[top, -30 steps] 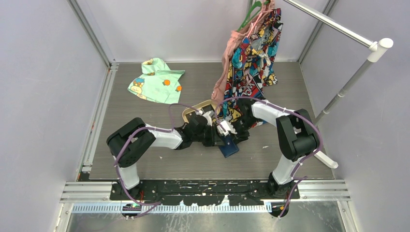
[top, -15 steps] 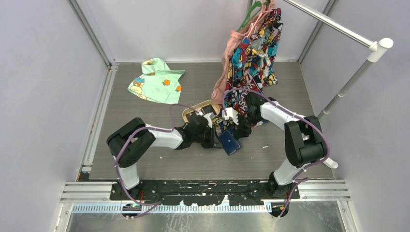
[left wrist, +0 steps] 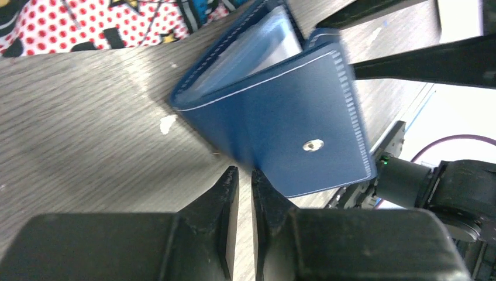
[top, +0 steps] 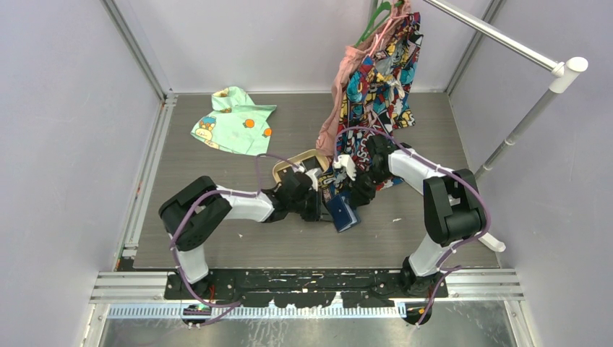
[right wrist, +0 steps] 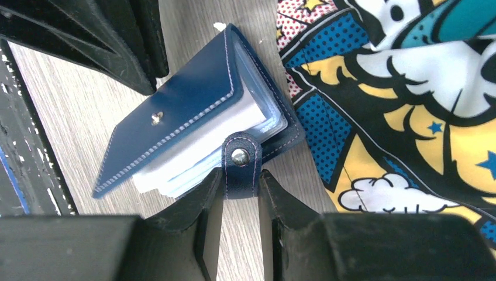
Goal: Put the credit cards into the card holder
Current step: Close the card holder at the center of the board.
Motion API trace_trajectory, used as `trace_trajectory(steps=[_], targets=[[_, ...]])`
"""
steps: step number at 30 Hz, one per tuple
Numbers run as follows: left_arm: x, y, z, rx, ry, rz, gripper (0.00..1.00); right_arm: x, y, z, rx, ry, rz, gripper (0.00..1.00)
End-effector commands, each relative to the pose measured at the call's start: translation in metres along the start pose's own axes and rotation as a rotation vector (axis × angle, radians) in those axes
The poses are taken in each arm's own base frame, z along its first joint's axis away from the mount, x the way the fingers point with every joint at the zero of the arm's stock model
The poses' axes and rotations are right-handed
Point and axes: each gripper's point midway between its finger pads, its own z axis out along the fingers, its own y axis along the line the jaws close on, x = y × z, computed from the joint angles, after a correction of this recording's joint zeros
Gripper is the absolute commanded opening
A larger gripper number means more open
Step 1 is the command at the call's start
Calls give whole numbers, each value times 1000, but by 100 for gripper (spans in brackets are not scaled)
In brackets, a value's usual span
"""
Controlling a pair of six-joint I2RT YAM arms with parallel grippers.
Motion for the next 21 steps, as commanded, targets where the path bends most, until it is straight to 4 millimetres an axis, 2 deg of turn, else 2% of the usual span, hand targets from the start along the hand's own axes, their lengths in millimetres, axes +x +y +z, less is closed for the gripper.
trace_trajectory(steps=[1, 5, 8, 12, 17, 21], targets=[[-31, -56, -25, 161, -121, 128, 16, -13, 11, -7, -40, -62, -90, 28], [-37, -68, -31, 207, -145, 161, 18, -9, 14, -7, -32, -61, -180, 31], [-35, -70, -23, 218, -121, 162, 18, -8, 18, -10, -52, -54, -256, 31], [-33, -64, -7, 190, -86, 149, 18, -18, 31, -12, -78, -133, -323, 31], [-34, -56, 7, 163, -78, 132, 17, -17, 31, -13, -77, -125, -289, 31], [-35, -50, 19, 123, -51, 116, 17, -25, 27, -14, -58, -142, -169, 31]])
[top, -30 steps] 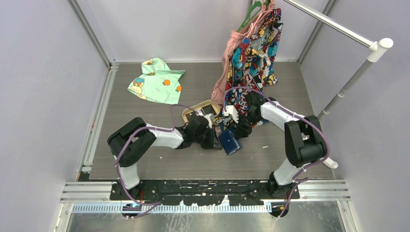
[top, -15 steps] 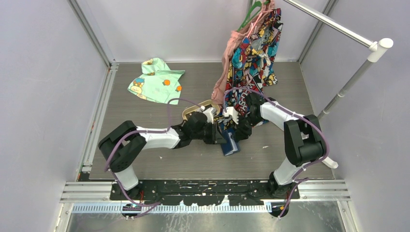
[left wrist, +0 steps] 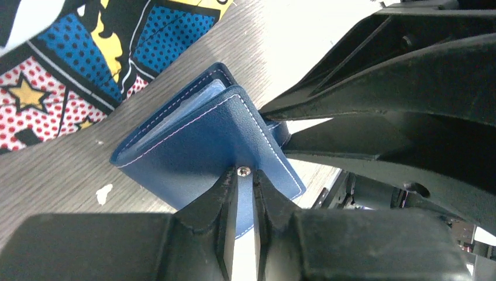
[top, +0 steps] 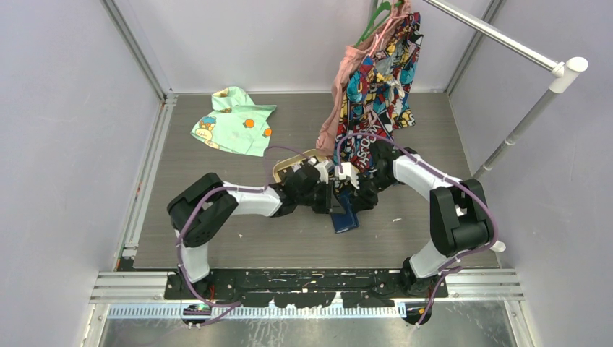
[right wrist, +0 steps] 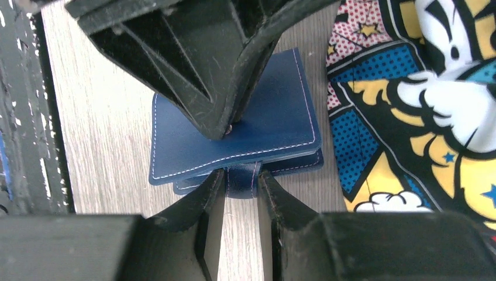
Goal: Put the credit cards into the card holder
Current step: Close the card holder at the center of the board.
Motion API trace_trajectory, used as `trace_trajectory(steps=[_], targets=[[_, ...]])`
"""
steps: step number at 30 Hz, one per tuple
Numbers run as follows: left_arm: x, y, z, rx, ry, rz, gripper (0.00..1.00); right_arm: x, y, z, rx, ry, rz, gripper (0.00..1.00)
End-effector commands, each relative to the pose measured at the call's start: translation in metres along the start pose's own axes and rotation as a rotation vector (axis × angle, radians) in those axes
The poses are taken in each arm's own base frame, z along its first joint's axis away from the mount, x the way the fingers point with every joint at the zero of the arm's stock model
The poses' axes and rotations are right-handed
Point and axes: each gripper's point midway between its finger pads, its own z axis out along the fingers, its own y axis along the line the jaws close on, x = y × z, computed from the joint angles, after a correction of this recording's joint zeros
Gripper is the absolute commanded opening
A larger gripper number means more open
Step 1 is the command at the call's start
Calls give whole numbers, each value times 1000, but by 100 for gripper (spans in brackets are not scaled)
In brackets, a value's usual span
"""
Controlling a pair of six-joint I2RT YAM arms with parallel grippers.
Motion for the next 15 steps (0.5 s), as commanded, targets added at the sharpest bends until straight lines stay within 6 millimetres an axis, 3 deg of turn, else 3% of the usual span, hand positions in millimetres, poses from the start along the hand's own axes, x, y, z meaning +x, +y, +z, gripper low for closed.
trace_trajectory(steps=[1, 7, 15], targets=[[-9, -5, 12, -6, 1, 18, 17, -24, -7, -6, 43, -76, 113, 30], [-4, 4, 15, -5, -15, -22, 16, -28, -25, -9, 161, -90, 445, 28], [-3, 8, 15, -20, -18, -39, 17, -7, -38, -13, 335, -57, 709, 29]])
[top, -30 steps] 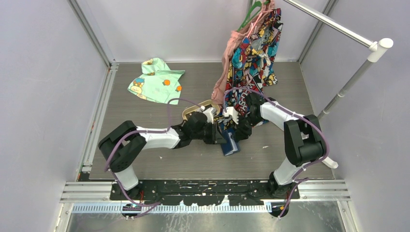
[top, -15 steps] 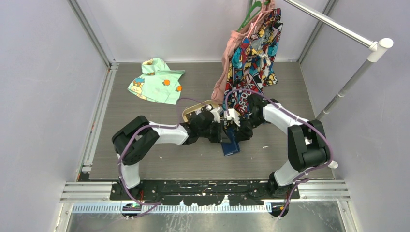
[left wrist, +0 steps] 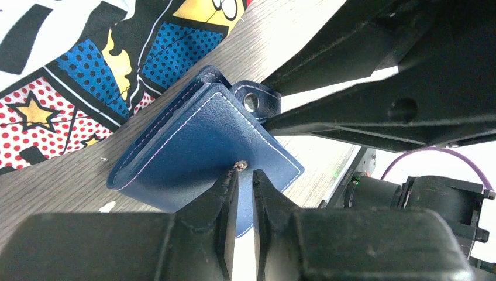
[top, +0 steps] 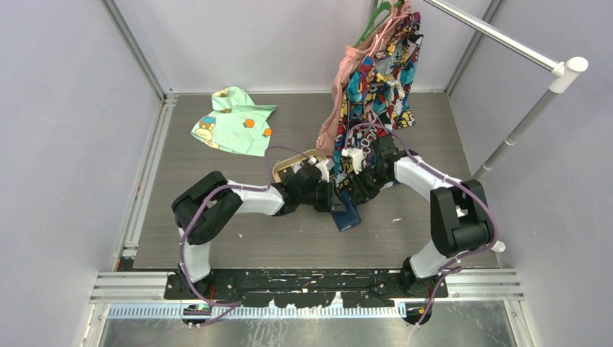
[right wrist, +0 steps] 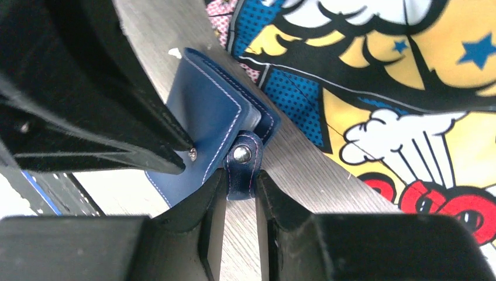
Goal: Put the credit cards into the card holder
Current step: Close the card holder at the center of the board.
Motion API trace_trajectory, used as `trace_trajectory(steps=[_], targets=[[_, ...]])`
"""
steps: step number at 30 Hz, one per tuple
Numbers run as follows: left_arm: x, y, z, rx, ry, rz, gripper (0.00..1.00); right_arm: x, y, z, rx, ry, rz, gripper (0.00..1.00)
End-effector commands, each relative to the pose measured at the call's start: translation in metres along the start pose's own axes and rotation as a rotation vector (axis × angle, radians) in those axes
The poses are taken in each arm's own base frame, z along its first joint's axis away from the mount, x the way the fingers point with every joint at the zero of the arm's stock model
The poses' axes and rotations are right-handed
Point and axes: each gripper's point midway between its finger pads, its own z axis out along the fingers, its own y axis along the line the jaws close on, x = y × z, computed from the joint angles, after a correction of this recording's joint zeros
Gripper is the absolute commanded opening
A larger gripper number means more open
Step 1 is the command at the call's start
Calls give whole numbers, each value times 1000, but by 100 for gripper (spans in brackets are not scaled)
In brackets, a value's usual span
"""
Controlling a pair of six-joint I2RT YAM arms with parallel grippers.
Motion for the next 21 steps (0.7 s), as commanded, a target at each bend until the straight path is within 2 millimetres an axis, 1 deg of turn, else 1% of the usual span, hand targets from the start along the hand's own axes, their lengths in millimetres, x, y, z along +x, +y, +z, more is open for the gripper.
trace_trajectory(steps=[1, 5, 7, 9, 12, 15, 18, 21], targets=[[3, 7, 5, -20, -6, -12, 17, -17, -10, -7, 121, -76, 178, 29], [5, 15, 6, -58, 1, -35, 16, -13, -4, -9, 114, -93, 183, 32], [7, 20, 6, -91, 13, -49, 15, -12, -4, -12, 135, -107, 175, 33], [9, 24, 7, -110, 23, -63, 15, -12, -10, -15, 176, -114, 170, 35], [10, 25, 9, -113, 30, -71, 14, -9, -24, -18, 262, -98, 190, 38], [10, 25, 9, -114, 28, -74, 15, -4, -30, -19, 295, -81, 199, 42], [10, 25, 9, -115, 30, -76, 15, -5, -29, -18, 282, -72, 181, 44], [10, 24, 9, -112, 30, -83, 14, -13, -14, -19, 202, -116, 108, 46]])
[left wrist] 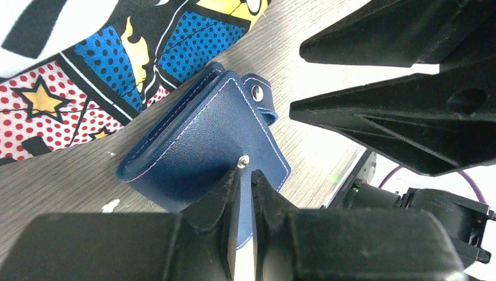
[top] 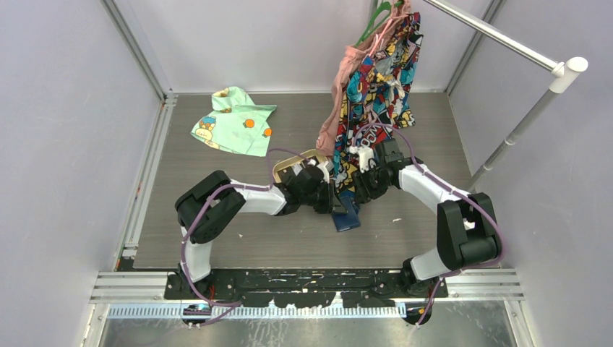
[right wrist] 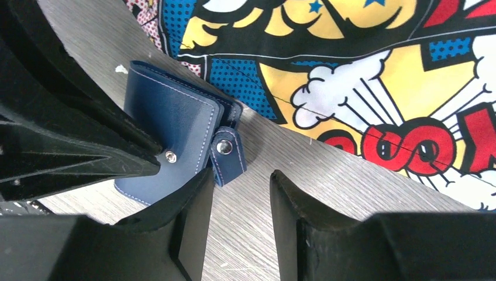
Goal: Put the credit cards into the card holder
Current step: Close the card holder at the center of the board.
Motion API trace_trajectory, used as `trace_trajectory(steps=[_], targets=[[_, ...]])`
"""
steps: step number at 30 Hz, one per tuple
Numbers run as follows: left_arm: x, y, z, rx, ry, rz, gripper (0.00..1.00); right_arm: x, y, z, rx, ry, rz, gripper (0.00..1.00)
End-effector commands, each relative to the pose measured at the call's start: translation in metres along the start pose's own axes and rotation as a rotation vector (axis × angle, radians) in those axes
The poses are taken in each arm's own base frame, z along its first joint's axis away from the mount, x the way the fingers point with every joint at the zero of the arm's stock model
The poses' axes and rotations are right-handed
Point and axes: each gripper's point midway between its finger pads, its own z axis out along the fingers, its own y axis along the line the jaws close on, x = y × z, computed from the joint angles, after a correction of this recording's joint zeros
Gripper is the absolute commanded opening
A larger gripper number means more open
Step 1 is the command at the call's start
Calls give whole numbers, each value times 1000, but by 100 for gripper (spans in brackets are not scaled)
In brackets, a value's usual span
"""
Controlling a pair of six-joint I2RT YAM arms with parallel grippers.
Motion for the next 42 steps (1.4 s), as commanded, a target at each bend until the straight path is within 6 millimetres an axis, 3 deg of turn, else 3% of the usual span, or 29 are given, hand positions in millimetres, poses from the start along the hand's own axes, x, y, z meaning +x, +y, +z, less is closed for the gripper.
trace_trajectory(steps=[1, 4, 12, 21, 25, 32, 37, 40, 42], targets=[[6, 15, 4, -57, 14, -15, 15, -18, 15, -8, -76, -97, -128, 48], [7, 15, 4, -53, 15, -18, 15, -12, 21, -4, -82, -44, -227, 50], [8, 15, 4, -49, 17, -16, 15, -6, 8, 11, 19, 61, -344, 51], [9, 16, 4, -51, 20, -21, 14, -7, -19, 21, 176, 108, -350, 51], [10, 17, 5, -51, 21, -24, 14, -13, -36, 15, 287, 102, -345, 49], [10, 17, 5, -52, 22, -28, 14, -21, -45, 6, 355, 68, -319, 49], [6, 12, 3, -43, 11, -25, 14, -41, -19, -19, 123, -122, -111, 50], [5, 9, 1, -40, 9, -31, 14, -46, 0, -39, 6, -228, -81, 50], [4, 7, 1, -38, 8, -35, 14, -44, 6, -41, -18, -225, -39, 49]])
